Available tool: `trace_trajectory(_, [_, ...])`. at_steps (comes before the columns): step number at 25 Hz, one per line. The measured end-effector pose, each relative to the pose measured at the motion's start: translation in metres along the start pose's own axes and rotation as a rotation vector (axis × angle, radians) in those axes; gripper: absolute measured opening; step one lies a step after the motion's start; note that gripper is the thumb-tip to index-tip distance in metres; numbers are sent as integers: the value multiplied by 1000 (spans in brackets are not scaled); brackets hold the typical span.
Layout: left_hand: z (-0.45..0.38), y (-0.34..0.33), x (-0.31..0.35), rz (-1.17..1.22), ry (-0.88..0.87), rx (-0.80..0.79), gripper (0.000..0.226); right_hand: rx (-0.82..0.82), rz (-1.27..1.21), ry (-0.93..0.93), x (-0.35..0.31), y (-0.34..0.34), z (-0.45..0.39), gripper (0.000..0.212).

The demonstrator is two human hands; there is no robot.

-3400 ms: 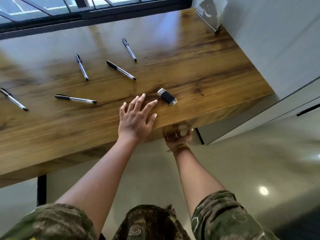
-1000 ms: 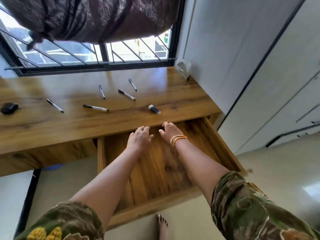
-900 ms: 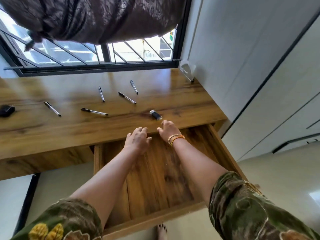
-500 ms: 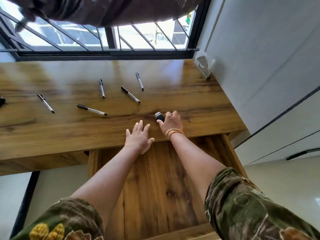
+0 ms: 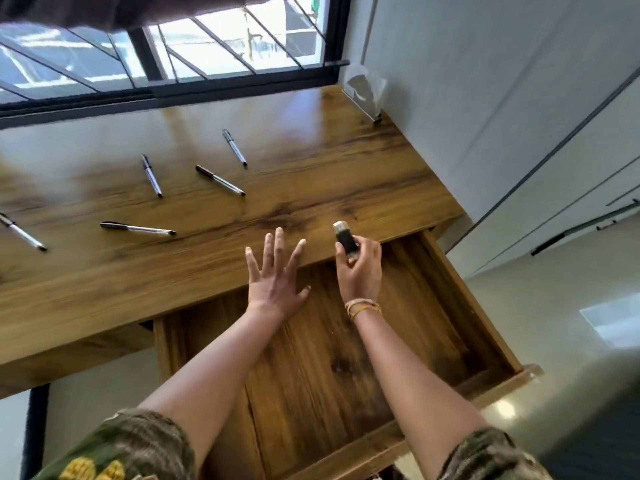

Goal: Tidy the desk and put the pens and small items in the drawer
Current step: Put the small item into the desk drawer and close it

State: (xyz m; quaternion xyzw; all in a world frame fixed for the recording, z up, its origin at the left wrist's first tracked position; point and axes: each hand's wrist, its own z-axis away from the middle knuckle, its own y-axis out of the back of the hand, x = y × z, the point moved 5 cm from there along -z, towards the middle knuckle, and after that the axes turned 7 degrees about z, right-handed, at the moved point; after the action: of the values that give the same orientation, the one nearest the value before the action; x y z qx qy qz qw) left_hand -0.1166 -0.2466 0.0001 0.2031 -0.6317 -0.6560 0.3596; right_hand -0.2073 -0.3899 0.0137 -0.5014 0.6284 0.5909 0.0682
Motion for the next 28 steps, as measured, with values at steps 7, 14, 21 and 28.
trace_trajectory(7, [-21, -22, 79, -31, -173, -113, 101, -118, 305, -449, 118, 24, 9, 38])
trace_trajectory(14, [-29, -34, 80, -162, -118, -214, 117, -280, 311, -526, 143, 7, -35, 37])
trace_trajectory(21, [-32, -39, 79, -181, -121, -198, 117, -307, 339, -509, 151, -3, -33, 50])
trace_trajectory(28, [-20, -29, 75, -100, -155, -236, 118, -437, 416, -555, 138, 17, 16, 83])
